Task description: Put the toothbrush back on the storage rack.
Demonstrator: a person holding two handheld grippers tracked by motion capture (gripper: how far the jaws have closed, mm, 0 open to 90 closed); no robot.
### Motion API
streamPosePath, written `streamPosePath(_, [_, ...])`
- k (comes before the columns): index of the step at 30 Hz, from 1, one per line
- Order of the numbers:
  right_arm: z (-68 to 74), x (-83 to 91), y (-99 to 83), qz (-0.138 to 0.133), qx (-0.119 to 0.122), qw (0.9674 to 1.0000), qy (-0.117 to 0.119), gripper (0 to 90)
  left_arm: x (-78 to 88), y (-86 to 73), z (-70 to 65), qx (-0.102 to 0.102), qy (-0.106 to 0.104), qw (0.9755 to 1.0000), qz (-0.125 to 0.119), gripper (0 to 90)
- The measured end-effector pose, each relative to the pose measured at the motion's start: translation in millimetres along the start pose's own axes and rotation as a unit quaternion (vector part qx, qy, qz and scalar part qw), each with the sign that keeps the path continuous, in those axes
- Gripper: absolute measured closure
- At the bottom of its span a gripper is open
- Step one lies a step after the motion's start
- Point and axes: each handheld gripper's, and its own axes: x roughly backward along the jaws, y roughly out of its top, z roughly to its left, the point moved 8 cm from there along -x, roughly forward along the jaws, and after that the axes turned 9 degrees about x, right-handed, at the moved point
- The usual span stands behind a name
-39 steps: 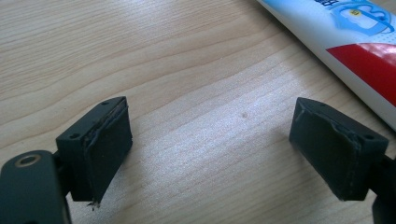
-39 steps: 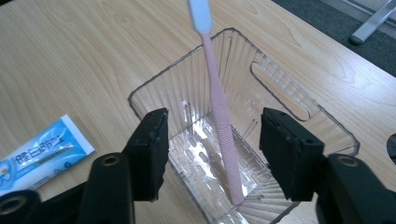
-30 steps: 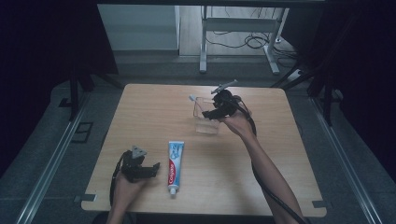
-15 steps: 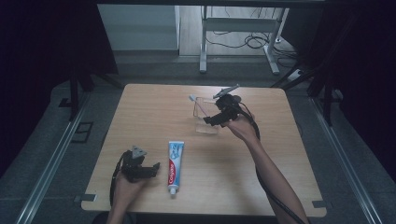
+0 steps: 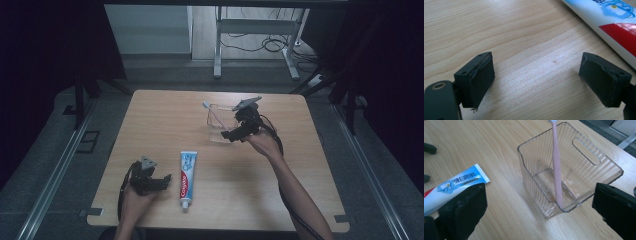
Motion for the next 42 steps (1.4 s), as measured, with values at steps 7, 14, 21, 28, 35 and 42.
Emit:
streamPosePath(7, [4.4, 5.7, -5.2, -0.006, 0.005, 1.0, 0.004, 0.0, -0.1, 0.1, 0.0, 0.0, 0.0, 1.0, -0.001, 12.9])
streamPosePath(14, [6.0, 15.9, -11.1, -0.028, -0.019, 0.9994, 0.003, 0.0, -0.1, 0.0, 0.0, 0.0, 0.0, 1.0, -0.001, 12.9])
streamPosePath(21, [5.3, 24.6, -17.1, -0.035, -0.025, 0.9991, 0.001, 0.0, -0.1, 0.0, 0.0, 0.0, 0.0, 1.0, -0.001, 12.9])
streamPosePath(28, [8.9, 34.4, -29.4, -0.028, -0.029, 0.9992, 0.004, 0.0, 0.0, 0.0, 0.0, 0.0, 0.0, 1.0, 0.0, 12.9])
streamPosePath(35, [11.3, 38.2, -43.1, -0.022, -0.051, 0.9984, 0.009, 0.0, 0.0, 0.0, 0.0, 0.0, 0.0, 1.0, 0.0, 12.9])
streamPosePath(42, [13.7, 43.7, -59.8, -0.018, -0.078, 0.9966, 0.016, 0.0, -0.1, 0.0, 0.0, 0.0, 0.0, 1.0, -0.001, 12.9])
